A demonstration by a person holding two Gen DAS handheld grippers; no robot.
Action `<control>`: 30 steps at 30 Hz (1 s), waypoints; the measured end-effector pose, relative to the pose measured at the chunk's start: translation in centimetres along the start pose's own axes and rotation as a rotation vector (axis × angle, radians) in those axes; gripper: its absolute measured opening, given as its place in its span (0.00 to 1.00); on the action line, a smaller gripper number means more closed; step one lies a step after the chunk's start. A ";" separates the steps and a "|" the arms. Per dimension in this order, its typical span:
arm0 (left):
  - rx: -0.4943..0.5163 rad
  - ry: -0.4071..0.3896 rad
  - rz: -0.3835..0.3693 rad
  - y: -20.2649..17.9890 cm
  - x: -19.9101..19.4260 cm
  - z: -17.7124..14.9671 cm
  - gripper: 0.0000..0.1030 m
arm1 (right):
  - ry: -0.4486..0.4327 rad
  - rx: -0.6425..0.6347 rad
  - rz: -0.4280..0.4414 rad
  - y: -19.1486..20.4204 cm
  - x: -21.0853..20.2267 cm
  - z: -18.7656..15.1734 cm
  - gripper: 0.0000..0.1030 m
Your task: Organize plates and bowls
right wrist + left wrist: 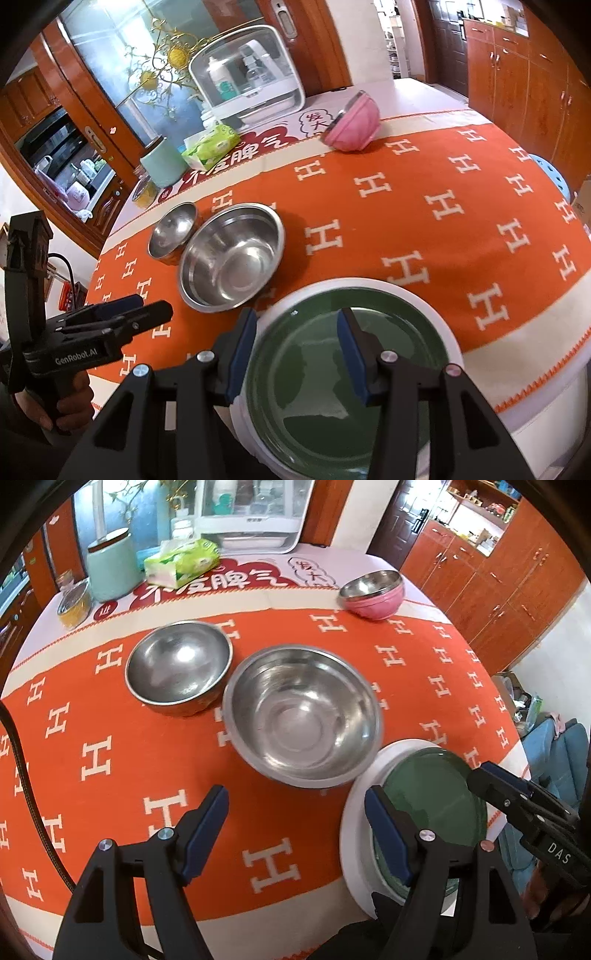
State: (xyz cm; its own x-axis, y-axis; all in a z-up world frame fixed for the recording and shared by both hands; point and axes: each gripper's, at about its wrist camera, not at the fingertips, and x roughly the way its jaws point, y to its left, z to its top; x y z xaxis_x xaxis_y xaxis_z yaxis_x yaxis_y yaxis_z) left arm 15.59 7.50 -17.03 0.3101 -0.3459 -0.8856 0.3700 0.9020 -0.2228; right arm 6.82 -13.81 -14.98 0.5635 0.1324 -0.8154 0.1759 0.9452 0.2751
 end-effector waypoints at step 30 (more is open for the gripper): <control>-0.107 0.121 0.020 3.6 8.2 3.3 0.71 | 0.083 -0.236 -0.106 3.6 10.4 3.8 0.33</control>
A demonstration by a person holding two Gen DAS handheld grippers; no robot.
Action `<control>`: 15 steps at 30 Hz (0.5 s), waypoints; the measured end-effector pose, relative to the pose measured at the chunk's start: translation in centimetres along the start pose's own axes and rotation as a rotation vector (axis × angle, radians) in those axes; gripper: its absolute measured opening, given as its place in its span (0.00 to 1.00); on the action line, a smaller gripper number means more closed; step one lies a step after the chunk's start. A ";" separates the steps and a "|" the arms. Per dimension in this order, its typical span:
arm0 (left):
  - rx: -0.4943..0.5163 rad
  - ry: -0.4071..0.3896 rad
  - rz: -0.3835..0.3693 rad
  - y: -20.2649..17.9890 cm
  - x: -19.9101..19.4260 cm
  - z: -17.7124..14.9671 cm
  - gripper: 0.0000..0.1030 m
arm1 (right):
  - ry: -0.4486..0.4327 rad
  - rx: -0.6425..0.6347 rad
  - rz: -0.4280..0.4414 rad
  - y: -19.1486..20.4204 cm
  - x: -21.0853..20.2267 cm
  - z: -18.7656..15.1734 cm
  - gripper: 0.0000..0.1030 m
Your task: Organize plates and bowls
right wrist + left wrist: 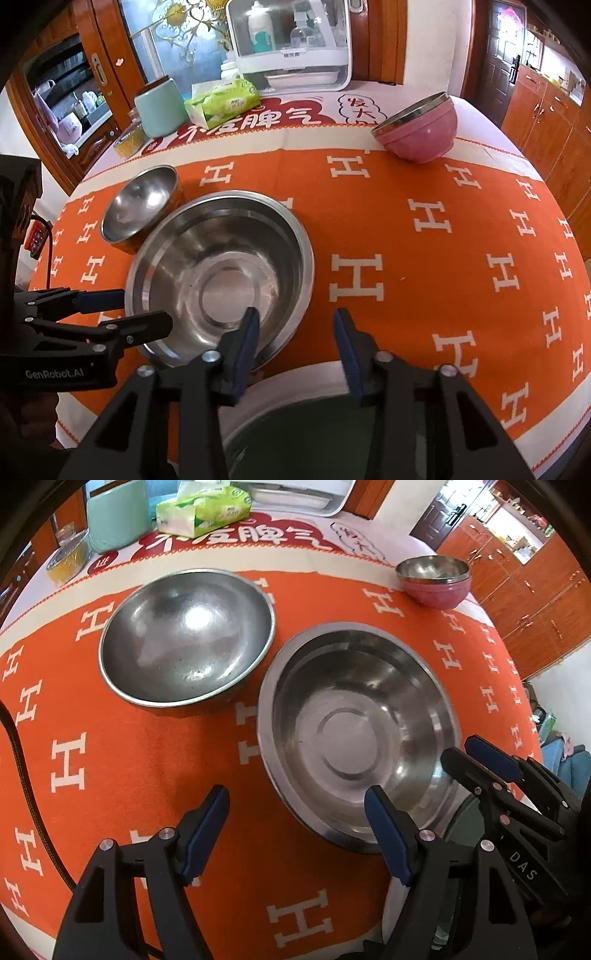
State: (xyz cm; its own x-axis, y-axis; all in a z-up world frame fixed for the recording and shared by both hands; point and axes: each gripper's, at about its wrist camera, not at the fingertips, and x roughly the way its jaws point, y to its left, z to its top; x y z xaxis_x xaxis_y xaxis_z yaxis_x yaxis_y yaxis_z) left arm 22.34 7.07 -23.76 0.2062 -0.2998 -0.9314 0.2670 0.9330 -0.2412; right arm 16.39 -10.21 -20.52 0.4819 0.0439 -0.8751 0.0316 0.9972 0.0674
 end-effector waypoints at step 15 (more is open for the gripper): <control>-0.011 0.036 -0.030 0.0 1.5 0.4 0.42 | 0.003 -0.026 0.010 0.5 0.8 0.2 0.20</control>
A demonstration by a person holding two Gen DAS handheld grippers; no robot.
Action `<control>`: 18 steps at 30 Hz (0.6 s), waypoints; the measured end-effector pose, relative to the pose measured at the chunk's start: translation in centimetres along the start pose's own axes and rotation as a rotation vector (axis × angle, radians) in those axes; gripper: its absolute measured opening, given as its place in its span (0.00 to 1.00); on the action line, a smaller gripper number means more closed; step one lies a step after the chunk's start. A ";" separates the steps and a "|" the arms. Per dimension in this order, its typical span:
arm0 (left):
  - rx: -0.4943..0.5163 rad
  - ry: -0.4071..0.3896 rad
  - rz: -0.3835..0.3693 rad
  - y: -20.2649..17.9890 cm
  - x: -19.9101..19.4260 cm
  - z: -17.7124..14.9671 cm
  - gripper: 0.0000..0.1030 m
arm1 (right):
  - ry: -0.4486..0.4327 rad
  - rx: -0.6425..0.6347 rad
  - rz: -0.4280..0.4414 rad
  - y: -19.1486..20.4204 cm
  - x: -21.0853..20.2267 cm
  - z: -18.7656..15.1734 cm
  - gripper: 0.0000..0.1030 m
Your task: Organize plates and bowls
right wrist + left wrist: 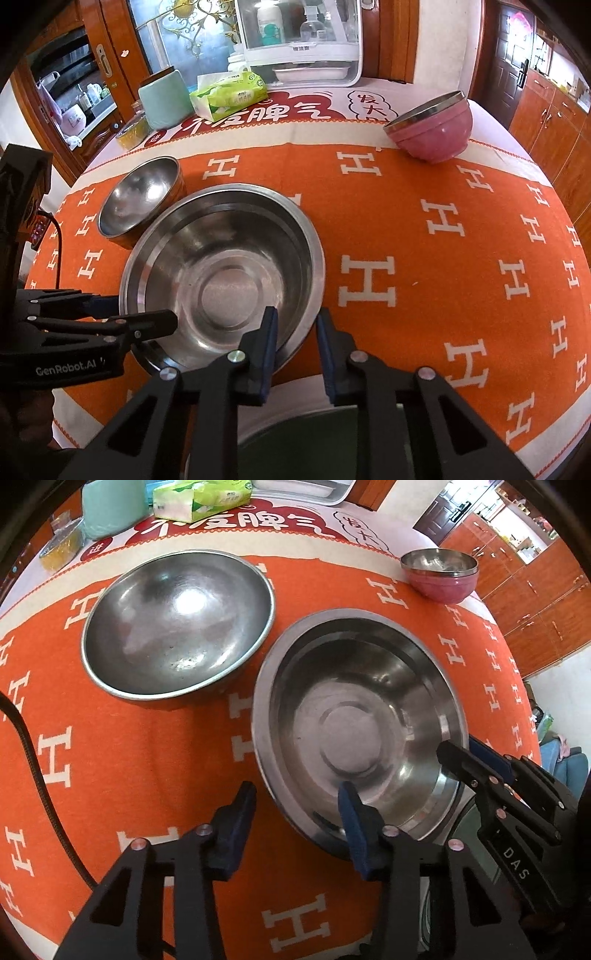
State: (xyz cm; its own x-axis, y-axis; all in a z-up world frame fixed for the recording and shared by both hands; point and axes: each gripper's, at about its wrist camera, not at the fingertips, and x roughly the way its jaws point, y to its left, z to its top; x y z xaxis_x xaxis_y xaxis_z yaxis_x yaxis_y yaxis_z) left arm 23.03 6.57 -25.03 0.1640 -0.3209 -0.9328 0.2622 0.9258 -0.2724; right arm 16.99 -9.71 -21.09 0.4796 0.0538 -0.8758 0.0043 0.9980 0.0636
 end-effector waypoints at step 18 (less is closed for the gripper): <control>0.038 -0.008 -0.002 -0.6 -0.4 -0.3 0.25 | -0.043 -0.028 -0.030 0.9 -1.6 -0.3 0.19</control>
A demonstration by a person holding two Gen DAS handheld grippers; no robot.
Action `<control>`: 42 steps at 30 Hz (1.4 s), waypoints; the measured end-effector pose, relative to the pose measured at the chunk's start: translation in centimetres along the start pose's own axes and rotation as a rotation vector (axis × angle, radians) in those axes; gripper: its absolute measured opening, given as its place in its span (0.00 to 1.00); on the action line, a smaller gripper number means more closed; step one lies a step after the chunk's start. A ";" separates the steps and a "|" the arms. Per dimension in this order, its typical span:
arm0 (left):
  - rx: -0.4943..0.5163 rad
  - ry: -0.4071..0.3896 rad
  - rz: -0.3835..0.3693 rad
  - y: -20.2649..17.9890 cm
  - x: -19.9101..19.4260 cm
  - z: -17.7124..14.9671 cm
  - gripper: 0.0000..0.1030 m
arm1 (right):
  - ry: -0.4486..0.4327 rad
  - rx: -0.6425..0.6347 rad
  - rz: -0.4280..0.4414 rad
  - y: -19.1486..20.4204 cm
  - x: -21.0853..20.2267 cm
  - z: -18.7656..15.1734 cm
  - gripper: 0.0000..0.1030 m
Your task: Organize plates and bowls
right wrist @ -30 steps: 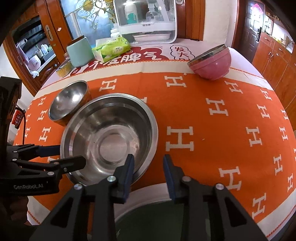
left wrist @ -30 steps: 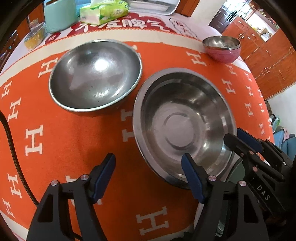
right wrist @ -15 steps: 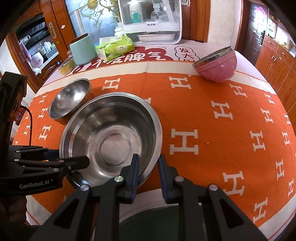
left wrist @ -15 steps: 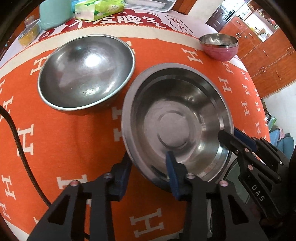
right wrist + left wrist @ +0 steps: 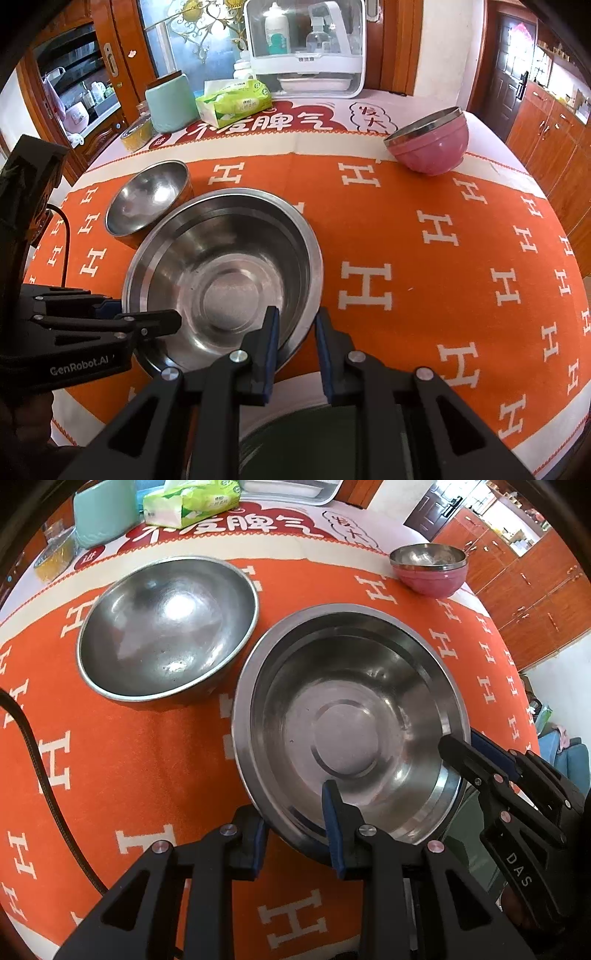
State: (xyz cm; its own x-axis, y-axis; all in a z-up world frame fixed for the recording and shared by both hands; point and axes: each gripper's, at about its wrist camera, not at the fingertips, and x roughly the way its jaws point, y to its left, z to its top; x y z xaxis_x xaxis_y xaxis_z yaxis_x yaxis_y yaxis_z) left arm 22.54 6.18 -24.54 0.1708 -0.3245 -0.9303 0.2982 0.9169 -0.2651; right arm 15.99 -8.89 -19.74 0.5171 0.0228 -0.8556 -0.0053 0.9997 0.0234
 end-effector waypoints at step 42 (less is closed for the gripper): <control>-0.087 -0.179 0.094 0.6 -10.0 -11.2 0.25 | -0.154 -0.210 0.102 6.2 -8.6 -5.6 0.21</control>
State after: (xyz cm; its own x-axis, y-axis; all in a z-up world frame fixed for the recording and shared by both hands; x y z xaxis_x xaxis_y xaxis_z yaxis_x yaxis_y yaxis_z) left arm 10.48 12.57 -18.20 0.3603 -0.2654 -0.8943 0.1926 0.9592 -0.2071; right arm 6.72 -2.88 -15.14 0.6284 0.1380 -0.7655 -0.2330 0.9723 -0.0160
